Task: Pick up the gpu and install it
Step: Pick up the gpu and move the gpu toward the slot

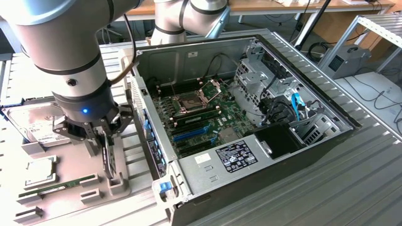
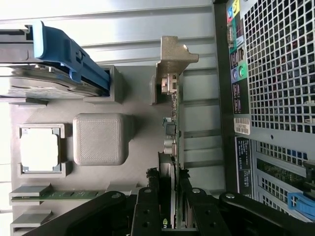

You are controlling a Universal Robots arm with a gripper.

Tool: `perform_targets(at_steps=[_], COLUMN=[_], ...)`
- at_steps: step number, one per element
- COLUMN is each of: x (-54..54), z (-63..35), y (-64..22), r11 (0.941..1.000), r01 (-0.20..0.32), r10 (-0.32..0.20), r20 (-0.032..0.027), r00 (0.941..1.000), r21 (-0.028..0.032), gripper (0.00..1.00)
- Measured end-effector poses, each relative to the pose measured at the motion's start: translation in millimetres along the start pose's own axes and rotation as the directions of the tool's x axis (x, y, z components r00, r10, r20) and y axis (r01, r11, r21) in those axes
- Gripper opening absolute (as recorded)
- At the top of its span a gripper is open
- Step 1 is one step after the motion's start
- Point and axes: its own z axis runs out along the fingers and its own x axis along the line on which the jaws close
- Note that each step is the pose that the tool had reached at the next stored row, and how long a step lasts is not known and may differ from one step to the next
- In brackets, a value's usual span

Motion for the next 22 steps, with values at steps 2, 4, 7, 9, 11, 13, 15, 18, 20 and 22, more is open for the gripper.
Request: perform_targets(at_steps=[2,4,7,9,11,13,15,18,20,22], x=[0.0,0.0,-0.1,-0.1,-0.1,-0.2,-0.2,-0.3,-0.3,-0.3], z=[-1.2,-2.2,-3.9,-4.9,-5.9,-8.3,-9.9,-11.7,-12.6,-13.5], y=[0.1,0.1,0.2,0.3,0.3,0.5,0.5,0.6,0.6,0.7], r11=[1.0000,1.0000,1.0000,1.0000,1.0000,1.0000,1.0000,1.0000,1.0000,1.0000], r01=[0.000,0.000,0.000,0.000,0.000,0.000,0.000,0.000,0.000,0.000], r10=[0.000,0.000,0.000,0.000,0.000,0.000,0.000,0.000,0.000,0.000], r20=[-0.0001,0.0000,0.0001,0.0001,0.0001,0.0000,0.0000,0.0001,0.0001,0.0001], r00=[1.0000,1.0000,1.0000,1.0000,1.0000,1.0000,1.0000,1.0000,1.0000,1.0000], r21=[0.0000,0.0000,-0.0001,-0.0001,0.0000,-0.0001,-0.0001,-0.0001,-0.0001,-0.0001], gripper=[0.26,0.26,0.26,0.26,0.26,0.26,0.26,0.26,0.26,0.26])
